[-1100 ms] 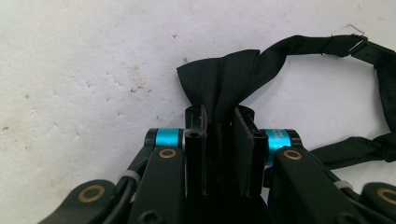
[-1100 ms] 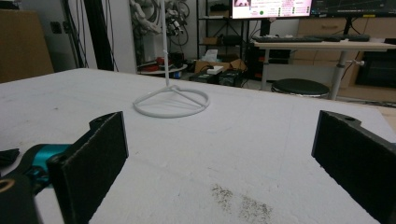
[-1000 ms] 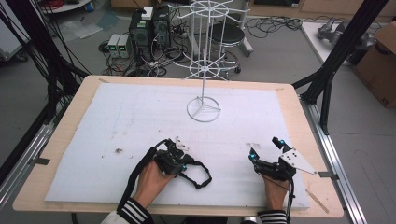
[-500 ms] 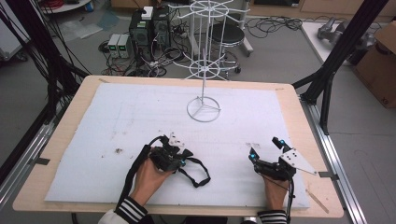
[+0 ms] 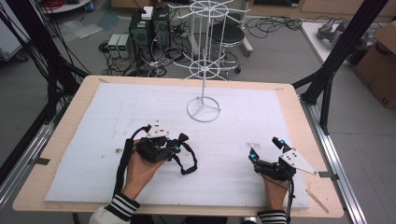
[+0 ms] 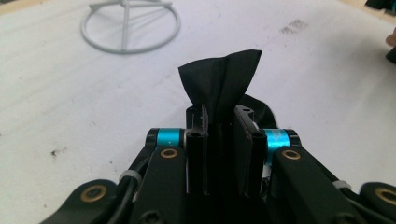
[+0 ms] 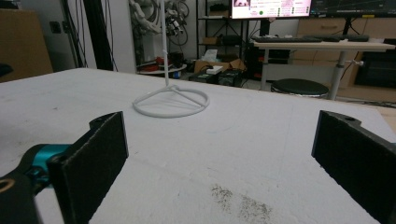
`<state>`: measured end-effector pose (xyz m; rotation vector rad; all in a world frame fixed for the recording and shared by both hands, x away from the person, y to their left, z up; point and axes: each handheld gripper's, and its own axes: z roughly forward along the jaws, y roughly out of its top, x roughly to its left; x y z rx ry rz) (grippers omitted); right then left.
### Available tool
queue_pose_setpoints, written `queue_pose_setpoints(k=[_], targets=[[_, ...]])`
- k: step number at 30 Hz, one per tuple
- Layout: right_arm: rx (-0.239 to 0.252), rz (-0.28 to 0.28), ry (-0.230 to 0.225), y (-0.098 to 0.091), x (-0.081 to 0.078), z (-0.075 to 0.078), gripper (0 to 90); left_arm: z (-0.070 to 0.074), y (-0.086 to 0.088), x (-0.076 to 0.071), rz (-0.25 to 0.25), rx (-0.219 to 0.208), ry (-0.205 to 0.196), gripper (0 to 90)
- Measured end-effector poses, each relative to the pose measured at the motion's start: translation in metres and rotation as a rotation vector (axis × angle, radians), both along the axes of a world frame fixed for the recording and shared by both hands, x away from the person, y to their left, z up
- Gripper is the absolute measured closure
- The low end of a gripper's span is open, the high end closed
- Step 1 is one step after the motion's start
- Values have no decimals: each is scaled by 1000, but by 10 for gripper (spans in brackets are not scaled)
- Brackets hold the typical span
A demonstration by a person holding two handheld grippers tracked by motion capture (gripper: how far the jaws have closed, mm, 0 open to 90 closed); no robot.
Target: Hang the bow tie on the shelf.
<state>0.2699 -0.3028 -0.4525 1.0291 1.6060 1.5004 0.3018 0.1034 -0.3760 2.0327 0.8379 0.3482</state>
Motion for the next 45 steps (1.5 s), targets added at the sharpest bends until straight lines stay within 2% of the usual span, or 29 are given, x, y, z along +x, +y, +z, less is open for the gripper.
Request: queue_pose_setpoints(k=[2, 6, 8, 10, 14, 18, 20, 22, 25, 32, 37, 38, 45], targets=[[0, 0, 0, 0, 0, 0, 26, 2, 2, 0, 7, -10, -14, 764], [1, 0, 1, 0, 0, 0, 26, 7, 9, 1, -3, -69, -59, 765], [2, 1, 1, 0, 0, 0, 26, 8, 10, 2, -7, -76, -64, 765], [3, 1, 2, 0, 0, 0, 26, 16, 14, 4, -6, -105, -78, 765], [3, 1, 1, 0, 0, 0, 26, 25, 18, 6, -4, -122, -101, 765], [7, 0, 3, 0, 0, 0, 26, 40, 22, 13, -7, -156, -152, 765], [2, 0, 0, 0, 0, 0, 26, 42, 22, 14, -9, -160, -159, 766], [2, 0, 0, 0, 0, 0, 26, 51, 22, 20, -7, -196, -186, 766], [3, 0, 1, 0, 0, 0, 26, 60, 21, 24, -13, -204, -215, 767], [4, 0, 2, 0, 0, 0, 26, 74, 19, 34, -22, -217, -243, 766], [1, -1, -5, -1, 1, 0, 26, 87, 24, 46, -6, -234, -266, 766], [7, -1, 6, 0, 0, 0, 26, 89, 26, 48, -1, -242, -271, 766], [6, 0, 0, 0, 0, 0, 26, 103, 30, 64, 13, -250, -306, 766]])
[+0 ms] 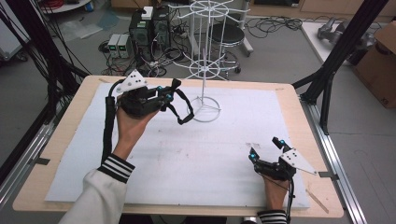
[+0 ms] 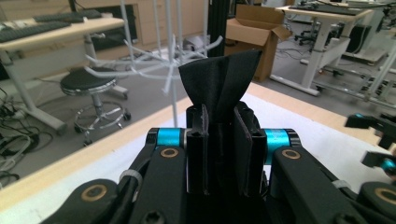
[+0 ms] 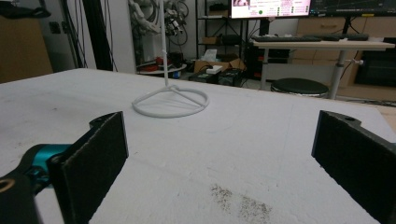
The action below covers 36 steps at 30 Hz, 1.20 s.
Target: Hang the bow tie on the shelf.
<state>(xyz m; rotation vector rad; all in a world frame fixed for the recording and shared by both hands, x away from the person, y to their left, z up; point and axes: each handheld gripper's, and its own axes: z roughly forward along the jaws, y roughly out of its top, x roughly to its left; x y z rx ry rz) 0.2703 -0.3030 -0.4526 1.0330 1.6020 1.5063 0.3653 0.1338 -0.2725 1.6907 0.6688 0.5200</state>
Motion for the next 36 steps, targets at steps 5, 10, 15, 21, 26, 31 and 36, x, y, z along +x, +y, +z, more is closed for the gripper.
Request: queue_pose_setpoints(k=[5, 10, 15, 21, 26, 31, 36], targets=[[3, -1, 5, 0, 0, 0, 26, 3, 0, 12, 13, 16, -22, 766], [-3, -1, -2, 0, 0, 0, 26, 4, 4, 20, 18, 4, -32, 766], [-1, -1, -2, 0, 0, 0, 26, 4, 3, 29, 23, 6, -44, 766], [0, -1, 4, -1, 0, 0, 26, 8, -1, 42, 26, -4, -55, 766], [1, 1, 3, -1, 0, 0, 26, 5, -4, 49, 37, 0, -75, 766], [-1, 1, 2, -1, 0, 0, 26, 1, -3, 56, 48, -10, -75, 766], [-4, 0, 0, 0, 0, 0, 26, -2, -4, 64, 45, -4, -61, 766]])
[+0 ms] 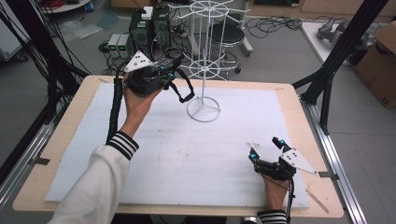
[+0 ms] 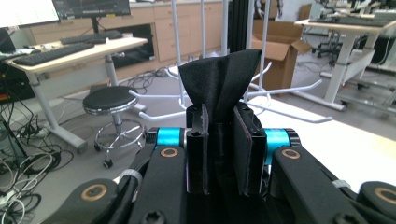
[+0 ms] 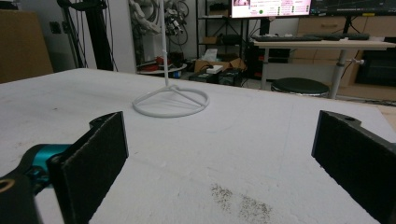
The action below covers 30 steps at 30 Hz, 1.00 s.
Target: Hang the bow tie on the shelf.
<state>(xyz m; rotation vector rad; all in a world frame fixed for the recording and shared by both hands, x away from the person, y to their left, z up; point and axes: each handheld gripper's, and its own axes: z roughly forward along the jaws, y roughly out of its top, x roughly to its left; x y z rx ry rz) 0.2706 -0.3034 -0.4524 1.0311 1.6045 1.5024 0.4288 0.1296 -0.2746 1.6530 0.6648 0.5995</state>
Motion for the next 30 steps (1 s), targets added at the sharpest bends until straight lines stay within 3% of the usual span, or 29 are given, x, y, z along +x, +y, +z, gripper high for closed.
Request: queue_pose_setpoints(k=[9, 17, 30], targets=[[0, 2, 4, 0, 0, 0, 26, 2, -12, 9, 14, 7, -12, 766], [3, 3, 6, 0, 0, 0, 26, -4, -15, 16, 32, 60, -20, 766], [0, 2, 5, 0, 0, 0, 26, -7, -17, 22, 36, 61, -10, 765]])
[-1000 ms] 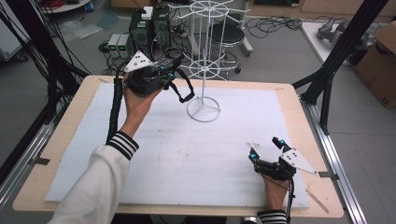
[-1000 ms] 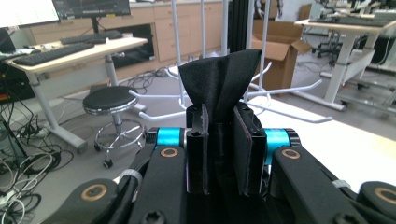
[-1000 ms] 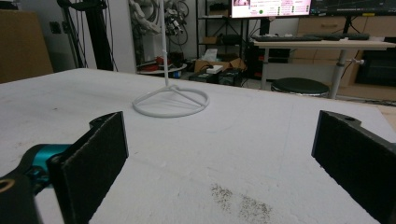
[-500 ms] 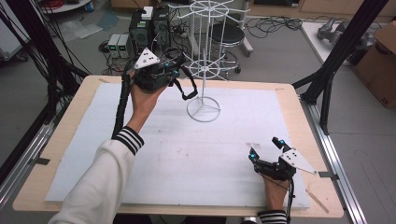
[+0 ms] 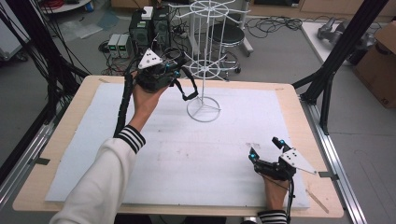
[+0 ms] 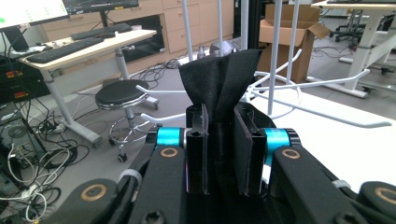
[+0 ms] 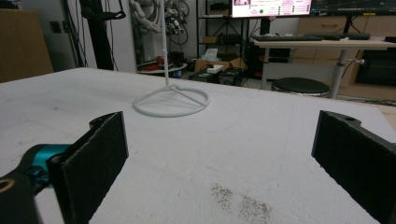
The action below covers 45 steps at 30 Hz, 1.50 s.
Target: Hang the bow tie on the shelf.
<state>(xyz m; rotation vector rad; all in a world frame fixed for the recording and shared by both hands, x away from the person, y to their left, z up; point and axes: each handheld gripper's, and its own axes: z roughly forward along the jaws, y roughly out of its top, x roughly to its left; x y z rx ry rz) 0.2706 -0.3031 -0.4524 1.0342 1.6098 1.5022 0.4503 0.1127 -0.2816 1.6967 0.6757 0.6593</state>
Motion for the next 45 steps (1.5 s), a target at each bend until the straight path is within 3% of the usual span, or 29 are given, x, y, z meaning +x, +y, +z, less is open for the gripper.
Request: queue_pose_setpoints(k=[11, 16, 21, 28, 31, 35, 37, 39, 41, 45], targets=[[1, 1, 0, 0, 0, 0, 26, -1, -2, 1, -1, 3, 10, 760], [1, 0, 0, 0, 0, 0, 25, 0, -1, 3, 9, -33, 55, 746], [4, 1, 2, 0, 0, 0, 26, 0, 0, 6, 33, -92, 104, 617], [7, 0, 0, 0, 0, 0, 26, 0, 0, 5, 31, -84, 111, 545], [4, 1, 0, 0, 0, 0, 26, 1, 0, 3, 26, -84, 96, 452], [0, 1, -1, 0, 0, 0, 26, 5, 6, -8, 1, -62, 24, 296], [2, 1, 1, 0, 0, 0, 25, 6, 12, -13, -16, -60, 18, 265], [2, -1, 2, -1, 1, 0, 26, 6, 19, -19, -14, -48, 48, 218], [2, 0, 4, 0, 0, 0, 26, 4, 28, -28, -30, -63, 46, 169], [-9, -3, 1, 1, 0, 0, 26, -4, 54, -52, -15, -90, -40, 166]])
